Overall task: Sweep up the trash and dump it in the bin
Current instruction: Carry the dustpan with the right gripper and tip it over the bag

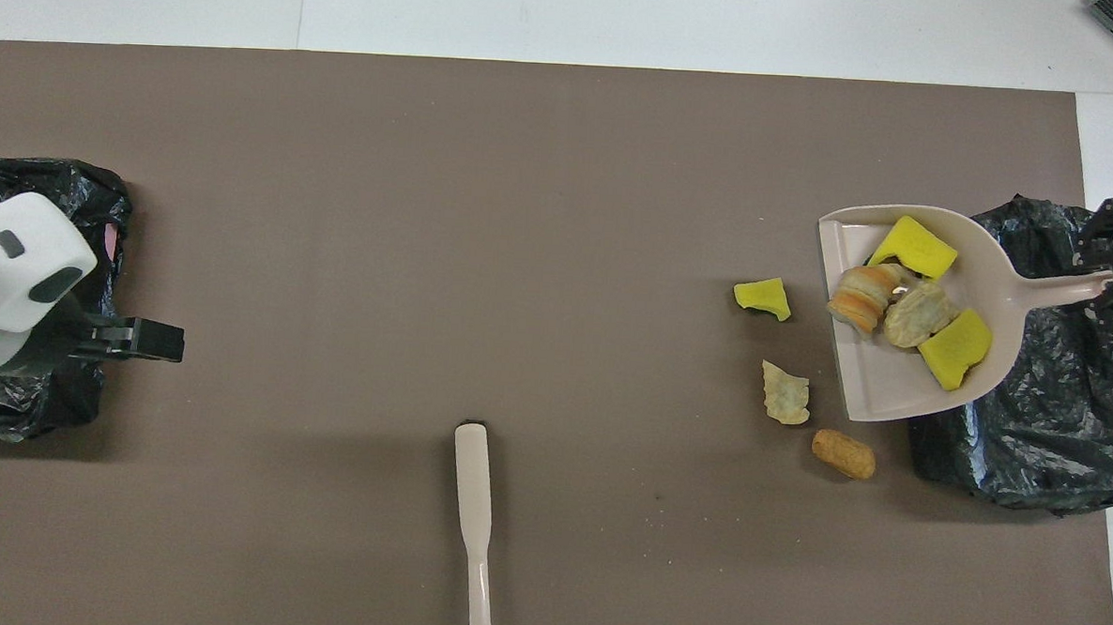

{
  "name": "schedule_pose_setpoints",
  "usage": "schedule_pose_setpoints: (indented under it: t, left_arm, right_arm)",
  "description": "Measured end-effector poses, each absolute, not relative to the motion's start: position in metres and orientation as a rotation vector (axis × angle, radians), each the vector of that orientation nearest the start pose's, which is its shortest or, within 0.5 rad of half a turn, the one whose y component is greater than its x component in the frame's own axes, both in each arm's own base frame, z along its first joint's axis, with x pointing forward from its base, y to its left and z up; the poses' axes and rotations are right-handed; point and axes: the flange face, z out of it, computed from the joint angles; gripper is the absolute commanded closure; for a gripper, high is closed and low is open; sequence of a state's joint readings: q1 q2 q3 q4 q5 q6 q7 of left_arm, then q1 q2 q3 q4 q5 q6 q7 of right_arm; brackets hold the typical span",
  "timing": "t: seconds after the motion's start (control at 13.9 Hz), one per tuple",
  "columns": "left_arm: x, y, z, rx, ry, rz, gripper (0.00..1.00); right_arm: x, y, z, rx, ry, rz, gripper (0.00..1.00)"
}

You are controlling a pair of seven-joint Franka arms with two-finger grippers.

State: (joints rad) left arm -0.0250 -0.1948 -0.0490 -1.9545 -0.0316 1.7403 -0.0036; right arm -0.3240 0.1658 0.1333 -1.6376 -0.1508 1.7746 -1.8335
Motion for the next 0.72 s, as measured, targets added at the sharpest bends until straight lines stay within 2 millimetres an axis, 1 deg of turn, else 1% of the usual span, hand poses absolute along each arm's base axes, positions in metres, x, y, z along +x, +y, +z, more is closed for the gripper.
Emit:
schedule_pose_setpoints:
  t: [0.07, 0.22, 0.36, 0.5, 0.58, 0.72]
  left_arm:
    - [0.497, -0.033, 0.575, -3.161, 0.102, 0.024, 0.0]
    - [0.495, -0.027, 0.605, -3.145, 0.108, 0.01, 0.0]
    - [0.491, -0.03, 0.641, -3.13, 0.122, -0.025, 0.0]
    - [0.485, -0.035, 0.674, -3.125, 0.137, -0.07, 0.0]
    - [0.482, -0.037, 0.683, -3.124, 0.143, -0.083, 0.0]
    - [0.481, -0.038, 0.687, -3.124, 0.147, -0.083, 0.0]
  right_arm:
    - [0.592, -0.154, 0.516, 2.065, 2.292, -0.203, 1.0]
    - [0.583, -0.195, 0.52, 2.05, 2.259, -0.232, 1.0]
    - [0.572, -0.236, 0.527, 2.048, 2.213, -0.267, 1.0]
    - [0.562, -0.269, 0.534, 2.021, 2.149, -0.336, 1.0]
    - [0.56, -0.281, 0.538, 1.986, 2.115, -0.382, 1.0]
    - [0.559, -0.295, 0.545, 1.88, 2.07, -0.515, 1.0]
